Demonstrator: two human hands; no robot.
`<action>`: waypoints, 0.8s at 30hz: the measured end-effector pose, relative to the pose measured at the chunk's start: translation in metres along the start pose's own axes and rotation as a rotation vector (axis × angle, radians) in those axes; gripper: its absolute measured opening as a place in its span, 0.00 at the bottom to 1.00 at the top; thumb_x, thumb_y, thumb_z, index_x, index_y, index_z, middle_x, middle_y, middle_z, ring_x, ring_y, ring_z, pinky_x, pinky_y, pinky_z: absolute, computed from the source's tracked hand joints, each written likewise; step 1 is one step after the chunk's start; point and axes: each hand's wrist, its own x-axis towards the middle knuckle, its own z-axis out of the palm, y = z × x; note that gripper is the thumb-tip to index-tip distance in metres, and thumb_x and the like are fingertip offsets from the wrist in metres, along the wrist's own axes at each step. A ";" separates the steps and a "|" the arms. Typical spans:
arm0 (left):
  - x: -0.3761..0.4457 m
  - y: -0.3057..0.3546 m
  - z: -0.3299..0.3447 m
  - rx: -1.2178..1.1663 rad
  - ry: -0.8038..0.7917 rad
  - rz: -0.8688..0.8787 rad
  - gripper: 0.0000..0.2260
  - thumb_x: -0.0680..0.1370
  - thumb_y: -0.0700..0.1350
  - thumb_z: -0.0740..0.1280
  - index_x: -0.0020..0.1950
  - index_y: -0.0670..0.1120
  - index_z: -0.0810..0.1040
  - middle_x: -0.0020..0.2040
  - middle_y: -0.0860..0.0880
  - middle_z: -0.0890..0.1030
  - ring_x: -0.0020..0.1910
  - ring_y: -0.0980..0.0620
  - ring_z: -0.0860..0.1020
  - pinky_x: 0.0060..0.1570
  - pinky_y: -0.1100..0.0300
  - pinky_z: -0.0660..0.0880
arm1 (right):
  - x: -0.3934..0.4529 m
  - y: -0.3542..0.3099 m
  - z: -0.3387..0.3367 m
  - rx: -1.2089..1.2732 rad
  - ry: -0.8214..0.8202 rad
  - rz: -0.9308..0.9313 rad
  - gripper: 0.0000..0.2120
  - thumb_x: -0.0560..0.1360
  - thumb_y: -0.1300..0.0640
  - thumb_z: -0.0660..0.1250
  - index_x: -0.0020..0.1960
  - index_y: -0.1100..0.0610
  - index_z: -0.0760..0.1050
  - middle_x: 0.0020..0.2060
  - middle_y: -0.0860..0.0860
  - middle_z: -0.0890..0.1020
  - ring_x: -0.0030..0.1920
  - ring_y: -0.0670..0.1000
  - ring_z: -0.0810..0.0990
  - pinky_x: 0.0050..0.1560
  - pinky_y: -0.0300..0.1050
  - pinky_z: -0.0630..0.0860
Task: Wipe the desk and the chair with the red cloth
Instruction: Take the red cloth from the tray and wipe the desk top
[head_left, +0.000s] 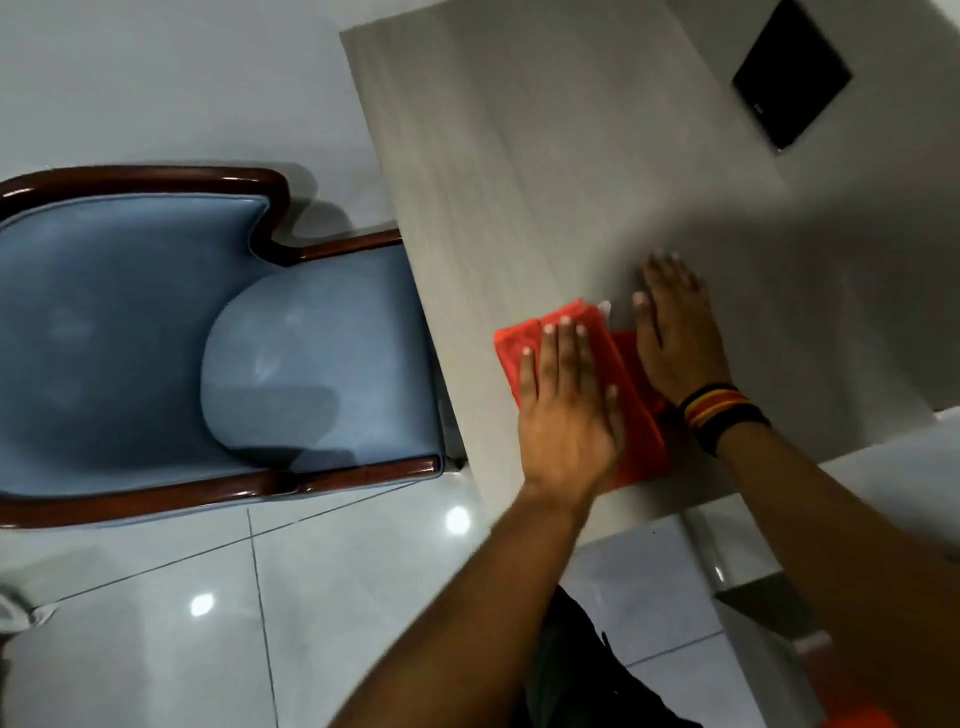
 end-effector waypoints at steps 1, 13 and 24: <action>0.017 -0.004 -0.001 0.009 -0.007 0.005 0.29 0.86 0.52 0.52 0.85 0.40 0.54 0.86 0.42 0.56 0.86 0.45 0.50 0.85 0.42 0.48 | -0.002 0.001 0.000 -0.006 0.004 -0.007 0.27 0.84 0.53 0.50 0.79 0.64 0.64 0.80 0.61 0.65 0.82 0.59 0.60 0.83 0.53 0.49; -0.028 0.012 0.005 0.010 0.071 -0.056 0.29 0.87 0.52 0.52 0.85 0.39 0.52 0.86 0.41 0.52 0.87 0.45 0.47 0.85 0.43 0.48 | 0.006 -0.003 -0.002 0.042 0.053 -0.015 0.26 0.84 0.50 0.51 0.77 0.61 0.69 0.78 0.59 0.69 0.81 0.58 0.63 0.83 0.57 0.53; 0.021 -0.068 -0.029 0.038 0.031 -0.030 0.27 0.88 0.49 0.56 0.86 0.43 0.54 0.86 0.45 0.55 0.87 0.47 0.50 0.84 0.45 0.50 | 0.001 0.007 0.005 0.039 0.054 -0.052 0.26 0.85 0.48 0.51 0.78 0.60 0.68 0.79 0.58 0.67 0.82 0.56 0.61 0.84 0.56 0.50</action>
